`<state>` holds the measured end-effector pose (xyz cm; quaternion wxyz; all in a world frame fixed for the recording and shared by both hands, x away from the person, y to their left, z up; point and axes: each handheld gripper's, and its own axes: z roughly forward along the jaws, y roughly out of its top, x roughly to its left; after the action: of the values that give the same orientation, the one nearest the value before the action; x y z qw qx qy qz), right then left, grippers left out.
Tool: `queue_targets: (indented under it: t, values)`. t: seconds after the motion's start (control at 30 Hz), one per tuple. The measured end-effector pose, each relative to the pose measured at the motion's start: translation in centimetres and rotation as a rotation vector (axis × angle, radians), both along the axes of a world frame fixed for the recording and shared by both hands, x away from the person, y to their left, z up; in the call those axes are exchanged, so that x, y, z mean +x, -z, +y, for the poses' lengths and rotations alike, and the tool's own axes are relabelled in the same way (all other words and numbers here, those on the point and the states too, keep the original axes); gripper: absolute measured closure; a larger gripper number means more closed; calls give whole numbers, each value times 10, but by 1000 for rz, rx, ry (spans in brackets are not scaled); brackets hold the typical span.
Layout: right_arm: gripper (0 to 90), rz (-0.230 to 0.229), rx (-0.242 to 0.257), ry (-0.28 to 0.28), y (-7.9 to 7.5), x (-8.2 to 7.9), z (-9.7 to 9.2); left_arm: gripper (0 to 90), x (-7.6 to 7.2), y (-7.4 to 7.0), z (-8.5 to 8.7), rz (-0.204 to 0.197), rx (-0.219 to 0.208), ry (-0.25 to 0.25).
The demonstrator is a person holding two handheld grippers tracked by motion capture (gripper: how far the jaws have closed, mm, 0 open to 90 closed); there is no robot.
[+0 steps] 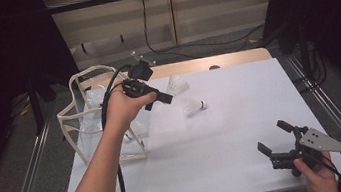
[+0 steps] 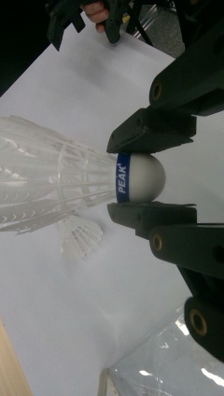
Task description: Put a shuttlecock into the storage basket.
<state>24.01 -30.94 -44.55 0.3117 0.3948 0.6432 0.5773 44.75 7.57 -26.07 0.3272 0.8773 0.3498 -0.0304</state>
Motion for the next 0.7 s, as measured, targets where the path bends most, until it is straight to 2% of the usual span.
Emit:
queue_targets:
  t: [0.7]
  values:
    - [7, -1, -1, 0, 0, 0, 0, 655, 4, -12, 9, -9, 6, -30]
